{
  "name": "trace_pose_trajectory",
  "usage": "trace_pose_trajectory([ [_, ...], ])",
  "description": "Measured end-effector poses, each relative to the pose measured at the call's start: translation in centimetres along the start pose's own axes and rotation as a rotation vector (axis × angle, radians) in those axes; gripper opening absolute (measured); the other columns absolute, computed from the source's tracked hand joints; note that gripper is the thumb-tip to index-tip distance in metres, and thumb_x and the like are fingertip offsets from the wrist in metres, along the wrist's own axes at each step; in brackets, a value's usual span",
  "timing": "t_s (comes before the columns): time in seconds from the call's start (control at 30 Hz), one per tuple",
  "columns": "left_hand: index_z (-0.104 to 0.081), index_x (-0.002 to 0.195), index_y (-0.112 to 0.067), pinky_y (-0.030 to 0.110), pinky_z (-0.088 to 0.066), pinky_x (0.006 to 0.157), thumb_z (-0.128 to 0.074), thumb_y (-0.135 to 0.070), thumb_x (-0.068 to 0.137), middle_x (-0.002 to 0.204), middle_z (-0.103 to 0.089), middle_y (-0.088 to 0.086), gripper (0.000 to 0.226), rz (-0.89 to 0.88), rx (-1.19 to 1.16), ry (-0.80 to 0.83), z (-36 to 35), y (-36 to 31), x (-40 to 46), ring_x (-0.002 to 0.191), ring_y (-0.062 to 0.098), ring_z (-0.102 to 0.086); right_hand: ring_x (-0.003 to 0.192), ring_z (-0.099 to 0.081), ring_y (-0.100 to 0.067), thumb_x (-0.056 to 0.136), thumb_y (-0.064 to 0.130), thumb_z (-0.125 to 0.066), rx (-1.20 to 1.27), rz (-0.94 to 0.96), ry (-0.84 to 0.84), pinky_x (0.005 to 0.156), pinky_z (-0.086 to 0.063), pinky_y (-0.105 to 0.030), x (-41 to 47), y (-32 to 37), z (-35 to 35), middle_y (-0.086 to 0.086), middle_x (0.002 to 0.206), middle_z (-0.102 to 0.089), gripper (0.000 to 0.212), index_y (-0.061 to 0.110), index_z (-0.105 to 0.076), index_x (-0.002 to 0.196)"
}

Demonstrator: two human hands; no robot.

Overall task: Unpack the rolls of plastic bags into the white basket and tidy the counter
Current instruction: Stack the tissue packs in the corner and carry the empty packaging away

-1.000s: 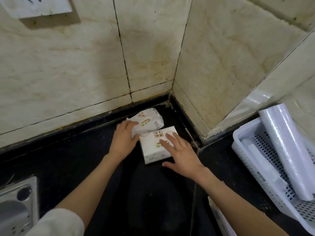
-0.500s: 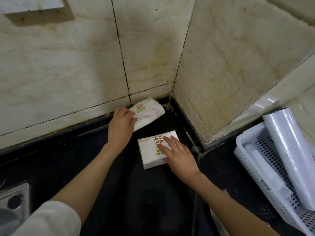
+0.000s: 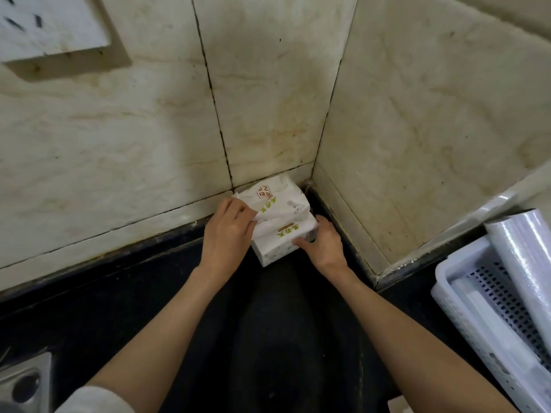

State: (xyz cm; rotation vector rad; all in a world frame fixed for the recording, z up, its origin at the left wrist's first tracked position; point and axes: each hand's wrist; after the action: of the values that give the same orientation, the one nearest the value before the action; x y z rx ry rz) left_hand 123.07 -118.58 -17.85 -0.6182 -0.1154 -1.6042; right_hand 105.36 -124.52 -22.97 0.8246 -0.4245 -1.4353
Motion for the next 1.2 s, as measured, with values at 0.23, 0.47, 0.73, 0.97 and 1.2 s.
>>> trace_pose_trajectory([
  [0.23, -0.064, 0.079, 0.005, 0.039, -0.056, 0.052, -0.068, 0.0, 0.075, 0.083, -0.064, 0.022, 0.007, 0.053, 0.026, 0.122, -2.4, -0.6, 0.8, 0.086, 0.037, -0.061, 0.112, -0.054, -0.028, 0.078, 0.014, -0.072, 0.17, -0.094, -0.051, 0.09, -0.043, -0.03, 2.0, 0.7, -1.1, -0.017, 0.122, -0.058, 0.047, 0.004, -0.052, 0.119],
  [0.47, -0.059, 0.098, 0.003, 0.039, -0.05, 0.065, -0.053, -0.003, 0.086, 0.109, -0.054, 0.022, 0.016, 0.19, 0.012, 0.183, -4.2, -1.5, 2.0, 0.104, 0.035, -0.049, 0.113, -0.056, -0.025, 0.084, 0.014, -0.065, 0.401, -0.255, -0.093, 0.09, -0.042, -0.028, 1.5, 0.4, -1.5, -0.013, 0.123, -0.061, 0.042, 0.008, -0.052, 0.123],
  [0.73, -0.022, 0.143, -0.01, 0.039, -0.012, 0.116, -0.052, -0.014, 0.09, 0.151, -0.025, 0.016, 0.061, 0.14, -0.096, 0.385, -2.1, -1.1, 0.4, 0.141, 0.029, -0.016, 0.131, -0.041, -0.025, 0.091, 0.025, -0.056, 0.346, -0.182, 0.125, 0.108, -0.035, -0.036, -0.8, 0.6, 1.1, -0.01, 0.144, -0.042, 0.057, 0.014, -0.031, 0.141],
  [0.97, -0.038, 0.135, -0.009, 0.043, -0.037, 0.103, -0.057, -0.018, 0.087, 0.14, -0.041, 0.018, 0.053, -0.003, -0.122, 0.233, 5.1, -6.6, -1.8, 0.125, 0.032, -0.042, 0.125, -0.047, -0.024, 0.09, 0.029, -0.056, -0.065, 0.141, -0.01, 0.102, -0.037, -0.031, -9.9, 1.2, 7.8, -0.01, 0.141, -0.046, 0.057, 0.014, -0.033, 0.14],
  [1.2, -0.037, 0.136, -0.015, 0.035, -0.035, 0.109, -0.051, -0.028, 0.09, 0.144, -0.038, 0.009, 0.05, -0.148, -0.261, 0.253, 8.6, -15.3, -7.6, 0.131, 0.02, -0.038, 0.124, -0.047, -0.023, 0.089, 0.033, -0.056, -0.277, 0.236, -0.216, 0.103, -0.038, -0.035, -22.5, -1.8, 14.9, -0.009, 0.138, -0.048, 0.058, 0.019, -0.033, 0.14],
])
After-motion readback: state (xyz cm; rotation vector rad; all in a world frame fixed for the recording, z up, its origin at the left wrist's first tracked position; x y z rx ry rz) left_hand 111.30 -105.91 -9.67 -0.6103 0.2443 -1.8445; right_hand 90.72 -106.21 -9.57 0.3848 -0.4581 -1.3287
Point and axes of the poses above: each hand's wrist, its own x-axis towards the middle knuckle, its own z-axis out of the back of the hand, y = z × x
